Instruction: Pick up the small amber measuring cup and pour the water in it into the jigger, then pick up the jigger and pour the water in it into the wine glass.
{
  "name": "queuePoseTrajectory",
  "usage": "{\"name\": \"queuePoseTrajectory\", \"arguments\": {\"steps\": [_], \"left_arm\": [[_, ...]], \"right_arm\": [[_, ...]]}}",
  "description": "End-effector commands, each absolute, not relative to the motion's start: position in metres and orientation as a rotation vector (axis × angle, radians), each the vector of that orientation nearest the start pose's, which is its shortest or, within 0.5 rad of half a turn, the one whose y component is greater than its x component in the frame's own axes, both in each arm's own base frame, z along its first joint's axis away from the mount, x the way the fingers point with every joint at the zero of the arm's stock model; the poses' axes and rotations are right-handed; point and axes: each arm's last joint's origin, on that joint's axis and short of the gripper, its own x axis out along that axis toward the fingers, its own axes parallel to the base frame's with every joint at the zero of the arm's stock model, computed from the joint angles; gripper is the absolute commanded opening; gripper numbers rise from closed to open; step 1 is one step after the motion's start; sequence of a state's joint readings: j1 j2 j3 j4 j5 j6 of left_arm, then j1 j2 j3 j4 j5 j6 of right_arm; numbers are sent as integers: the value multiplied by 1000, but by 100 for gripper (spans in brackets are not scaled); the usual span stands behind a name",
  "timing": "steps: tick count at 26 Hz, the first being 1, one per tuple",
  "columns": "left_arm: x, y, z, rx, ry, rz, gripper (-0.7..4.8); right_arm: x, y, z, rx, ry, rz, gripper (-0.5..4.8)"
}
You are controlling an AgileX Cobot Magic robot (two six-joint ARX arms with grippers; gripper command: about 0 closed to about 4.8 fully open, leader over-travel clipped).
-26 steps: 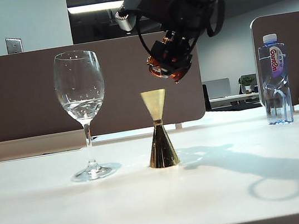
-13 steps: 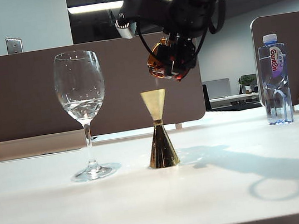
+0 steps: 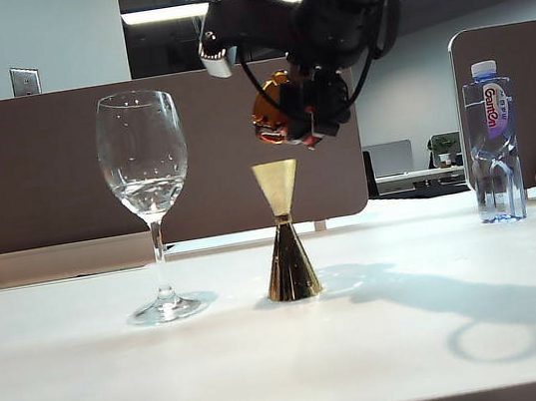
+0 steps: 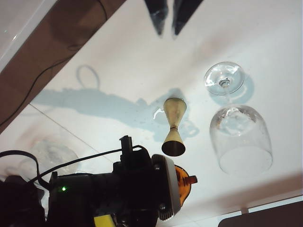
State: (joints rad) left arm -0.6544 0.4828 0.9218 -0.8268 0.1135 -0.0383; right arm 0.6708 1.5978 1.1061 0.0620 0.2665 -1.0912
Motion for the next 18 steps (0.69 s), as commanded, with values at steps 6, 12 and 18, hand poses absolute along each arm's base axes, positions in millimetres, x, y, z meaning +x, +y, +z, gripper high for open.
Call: {"name": "queuePoseTrajectory", "arguments": {"steps": [6, 12, 18], "left_arm": [[55, -46, 350, 69, 381, -756, 26], [55, -46, 350, 69, 381, -756, 26], [55, -46, 350, 69, 381, -756, 26]], "right_arm": [[286, 218, 273, -1316, 63, 569, -6], [288, 220, 279, -1362, -27, 539, -6], [289, 221, 280, -1409, -78, 546, -6]]}}
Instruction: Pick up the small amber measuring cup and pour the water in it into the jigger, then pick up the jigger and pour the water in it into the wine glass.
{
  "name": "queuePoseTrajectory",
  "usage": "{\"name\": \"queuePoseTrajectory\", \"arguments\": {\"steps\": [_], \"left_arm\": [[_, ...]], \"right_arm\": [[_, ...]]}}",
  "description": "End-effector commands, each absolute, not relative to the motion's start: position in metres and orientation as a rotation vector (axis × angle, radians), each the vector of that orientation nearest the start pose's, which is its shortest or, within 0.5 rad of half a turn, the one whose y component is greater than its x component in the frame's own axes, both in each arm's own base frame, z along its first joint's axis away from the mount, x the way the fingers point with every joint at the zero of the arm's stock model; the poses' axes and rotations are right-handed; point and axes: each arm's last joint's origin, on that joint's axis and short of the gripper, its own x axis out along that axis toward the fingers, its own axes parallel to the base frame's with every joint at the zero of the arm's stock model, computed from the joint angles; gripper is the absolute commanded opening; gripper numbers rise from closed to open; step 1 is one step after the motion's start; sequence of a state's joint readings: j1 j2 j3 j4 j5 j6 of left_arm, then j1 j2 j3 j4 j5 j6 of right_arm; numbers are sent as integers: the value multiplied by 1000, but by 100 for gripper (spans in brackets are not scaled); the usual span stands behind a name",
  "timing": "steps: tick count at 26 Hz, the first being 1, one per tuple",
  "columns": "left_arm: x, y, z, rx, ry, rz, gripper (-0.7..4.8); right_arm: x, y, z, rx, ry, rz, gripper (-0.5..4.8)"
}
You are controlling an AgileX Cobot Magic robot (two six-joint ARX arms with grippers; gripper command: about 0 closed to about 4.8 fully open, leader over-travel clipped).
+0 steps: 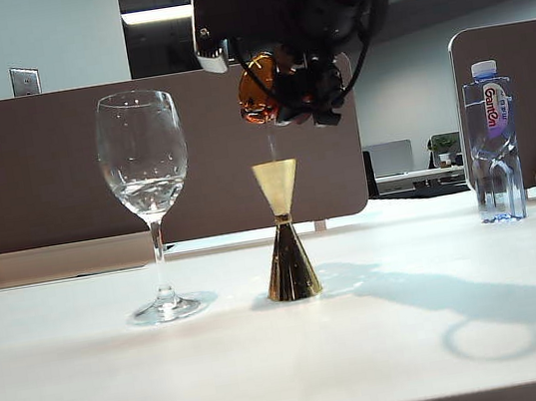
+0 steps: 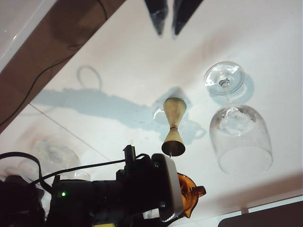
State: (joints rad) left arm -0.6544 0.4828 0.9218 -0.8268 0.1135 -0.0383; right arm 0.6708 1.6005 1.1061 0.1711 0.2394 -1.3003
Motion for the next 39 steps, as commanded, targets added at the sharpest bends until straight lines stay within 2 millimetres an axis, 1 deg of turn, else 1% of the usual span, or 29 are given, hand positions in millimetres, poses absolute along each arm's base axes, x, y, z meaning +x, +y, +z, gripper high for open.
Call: {"name": "queuePoseTrajectory", "arguments": {"steps": [1, 17, 25, 32, 39], "left_arm": [[55, -46, 350, 69, 381, -756, 26], [55, -46, 350, 69, 381, -756, 26], [55, -46, 350, 69, 381, -756, 26], [55, -46, 350, 69, 381, -756, 26], [55, -46, 350, 69, 381, -756, 26]], "right_arm": [[289, 221, 281, -1412, -87, 544, -6], [290, 222, 283, -1528, -161, 545, -6], [290, 222, 284, -1656, -240, 576, -6], [291, 223, 289, -1645, -284, 535, -6], [291, 223, 289, -1655, -288, 535, -6]]}}
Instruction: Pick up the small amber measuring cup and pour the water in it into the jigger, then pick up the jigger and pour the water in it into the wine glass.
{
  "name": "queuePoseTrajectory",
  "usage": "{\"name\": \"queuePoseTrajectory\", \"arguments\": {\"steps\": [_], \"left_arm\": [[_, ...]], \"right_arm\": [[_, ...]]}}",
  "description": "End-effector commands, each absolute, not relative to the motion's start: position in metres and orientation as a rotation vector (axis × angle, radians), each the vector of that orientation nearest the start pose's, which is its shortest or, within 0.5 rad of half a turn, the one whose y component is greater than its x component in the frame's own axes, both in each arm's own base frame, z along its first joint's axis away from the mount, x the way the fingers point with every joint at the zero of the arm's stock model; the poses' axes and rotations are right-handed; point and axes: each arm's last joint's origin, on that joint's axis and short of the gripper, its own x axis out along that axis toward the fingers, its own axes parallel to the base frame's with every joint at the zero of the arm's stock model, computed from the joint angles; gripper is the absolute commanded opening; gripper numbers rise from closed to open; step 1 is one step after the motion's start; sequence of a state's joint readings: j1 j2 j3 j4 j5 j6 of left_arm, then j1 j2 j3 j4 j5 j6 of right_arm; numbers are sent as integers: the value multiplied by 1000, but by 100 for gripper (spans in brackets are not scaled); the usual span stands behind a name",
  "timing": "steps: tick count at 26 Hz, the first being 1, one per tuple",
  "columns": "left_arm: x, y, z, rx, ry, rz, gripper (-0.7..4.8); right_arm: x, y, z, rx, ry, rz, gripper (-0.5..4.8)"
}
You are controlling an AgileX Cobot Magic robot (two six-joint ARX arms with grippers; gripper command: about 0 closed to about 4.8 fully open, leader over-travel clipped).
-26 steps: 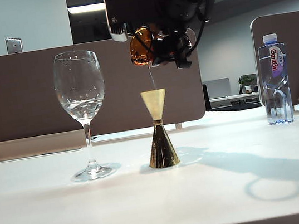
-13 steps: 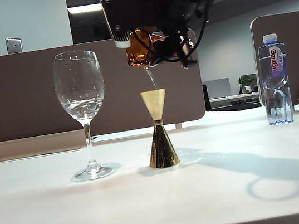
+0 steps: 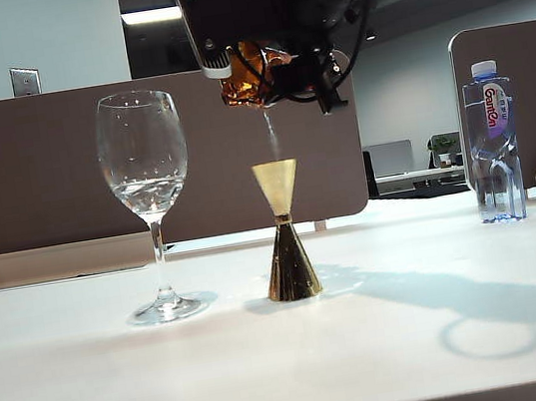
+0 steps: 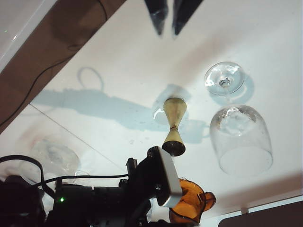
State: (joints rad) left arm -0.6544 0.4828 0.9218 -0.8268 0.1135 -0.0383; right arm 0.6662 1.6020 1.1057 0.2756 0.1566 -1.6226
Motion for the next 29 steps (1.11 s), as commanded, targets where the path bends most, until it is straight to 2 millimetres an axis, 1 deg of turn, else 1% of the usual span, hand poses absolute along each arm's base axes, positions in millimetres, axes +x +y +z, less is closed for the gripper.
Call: {"name": "queuePoseTrajectory", "arguments": {"steps": [1, 12, 14, 18, 24, 26, 29], "left_arm": [[55, -46, 350, 69, 381, -756, 26], [55, -46, 350, 69, 381, -756, 26], [55, -46, 350, 69, 381, -756, 26], [55, -46, 350, 69, 381, -756, 26], [55, -46, 350, 69, 381, -756, 26], [55, -46, 350, 69, 381, -756, 26], [55, -46, 350, 69, 381, -756, 26]], "right_arm": [[291, 223, 289, -1655, -288, 535, -6], [290, 223, 287, -1656, -282, 540, -6], [290, 223, 287, -1614, -260, 539, -6], [293, 218, 287, -1383, -117, 458, -6], [301, 200, 283, -828, 93, 353, -6], [301, 192, 276, -654, 150, 309, -6], [302, 176, 257, -416, 240, 254, -6]]}}
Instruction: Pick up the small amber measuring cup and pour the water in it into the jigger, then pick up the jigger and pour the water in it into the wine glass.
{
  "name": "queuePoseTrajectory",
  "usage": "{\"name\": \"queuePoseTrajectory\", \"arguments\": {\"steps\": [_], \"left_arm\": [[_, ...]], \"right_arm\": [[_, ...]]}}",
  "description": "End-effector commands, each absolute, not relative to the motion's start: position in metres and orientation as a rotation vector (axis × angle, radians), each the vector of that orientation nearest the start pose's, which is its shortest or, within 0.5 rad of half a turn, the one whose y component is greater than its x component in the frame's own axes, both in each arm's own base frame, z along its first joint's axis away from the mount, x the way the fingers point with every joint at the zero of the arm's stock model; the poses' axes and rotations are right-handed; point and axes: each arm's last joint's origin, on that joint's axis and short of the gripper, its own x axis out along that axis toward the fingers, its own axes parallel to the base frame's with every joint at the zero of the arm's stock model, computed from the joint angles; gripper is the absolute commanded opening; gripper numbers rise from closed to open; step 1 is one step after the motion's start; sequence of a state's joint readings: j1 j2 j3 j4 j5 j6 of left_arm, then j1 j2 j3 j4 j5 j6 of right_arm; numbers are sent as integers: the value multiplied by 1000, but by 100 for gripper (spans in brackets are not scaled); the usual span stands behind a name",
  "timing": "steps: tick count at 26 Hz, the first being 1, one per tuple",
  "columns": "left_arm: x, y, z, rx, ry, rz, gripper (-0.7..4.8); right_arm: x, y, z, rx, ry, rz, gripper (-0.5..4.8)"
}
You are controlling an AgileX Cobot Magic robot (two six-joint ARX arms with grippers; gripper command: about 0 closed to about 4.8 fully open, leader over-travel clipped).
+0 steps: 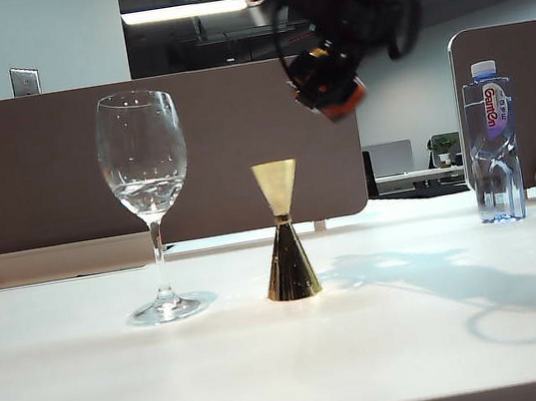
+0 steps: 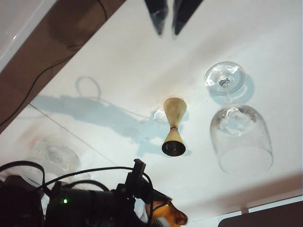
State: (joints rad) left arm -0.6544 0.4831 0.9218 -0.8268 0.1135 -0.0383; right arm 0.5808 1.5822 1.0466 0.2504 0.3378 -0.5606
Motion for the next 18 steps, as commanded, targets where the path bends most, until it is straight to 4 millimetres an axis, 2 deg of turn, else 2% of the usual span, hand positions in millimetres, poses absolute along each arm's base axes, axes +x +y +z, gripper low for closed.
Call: {"name": "queuePoseTrajectory", "arguments": {"steps": [1, 4, 7, 9, 13, 18], "left_arm": [[55, -46, 350, 69, 381, -756, 26], [55, -46, 350, 69, 381, -756, 26], [55, -46, 350, 69, 381, -756, 26], [55, -46, 350, 69, 381, -756, 26], [55, -46, 350, 69, 381, -756, 26], [55, -46, 350, 69, 381, -756, 26]], "right_arm": [[301, 165, 239, -323, 264, 220, -6], [291, 146, 206, -226, 228, 199, -5], [281, 131, 186, -146, 166, 228, -5], [273, 114, 167, 5, 126, 237, -5], [270, 104, 147, 81, 114, 260, -5], [270, 105, 129, 77, 142, 311, -5]]}}
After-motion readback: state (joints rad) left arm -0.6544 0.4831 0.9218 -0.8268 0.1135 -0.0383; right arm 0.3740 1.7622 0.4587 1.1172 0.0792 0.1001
